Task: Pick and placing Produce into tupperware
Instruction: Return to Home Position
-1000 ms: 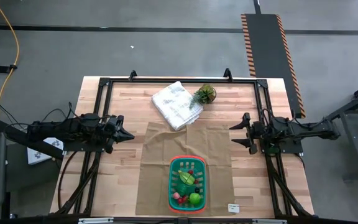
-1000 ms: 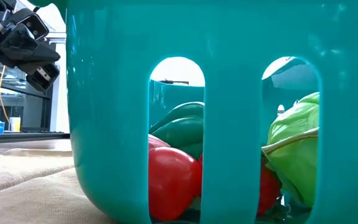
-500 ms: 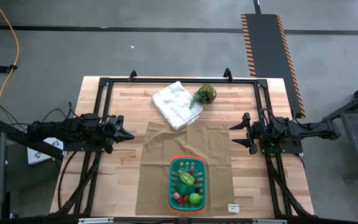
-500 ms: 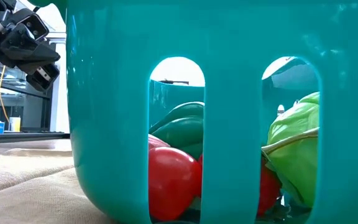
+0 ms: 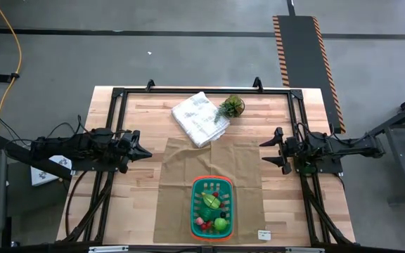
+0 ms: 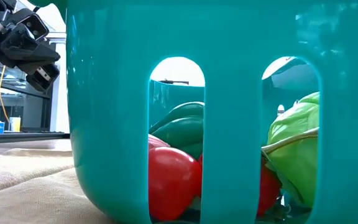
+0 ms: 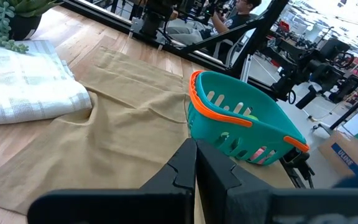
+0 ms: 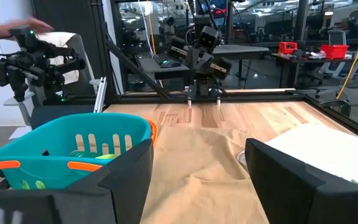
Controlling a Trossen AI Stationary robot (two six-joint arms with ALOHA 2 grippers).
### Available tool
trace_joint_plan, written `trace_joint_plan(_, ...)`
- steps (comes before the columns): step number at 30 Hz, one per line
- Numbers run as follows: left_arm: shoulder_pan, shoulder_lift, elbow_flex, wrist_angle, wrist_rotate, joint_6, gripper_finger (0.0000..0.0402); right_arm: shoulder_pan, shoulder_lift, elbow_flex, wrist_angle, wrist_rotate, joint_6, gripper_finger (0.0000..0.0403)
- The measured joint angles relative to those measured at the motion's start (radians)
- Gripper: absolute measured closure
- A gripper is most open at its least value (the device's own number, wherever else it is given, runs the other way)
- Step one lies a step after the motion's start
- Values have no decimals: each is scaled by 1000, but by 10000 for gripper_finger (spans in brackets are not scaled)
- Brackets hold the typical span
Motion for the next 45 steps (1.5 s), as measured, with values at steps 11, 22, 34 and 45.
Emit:
trace_joint_plan(11, 0, 0, 0, 1, 0, 0, 401, 0, 0, 0, 0, 0, 0, 157)
trace_joint_plan(22, -29, 0, -4, 295, -248, 87, 401, 0, 0, 0, 0, 0, 0, 157)
trace_joint_plan(34, -55, 0, -97, 720, -251, 315, 401, 0, 0, 0, 1, 0, 0, 157)
trace_joint_plan(45, -53, 0, -96, 618, -224, 362, 401, 0, 0, 0, 1, 0, 0, 157)
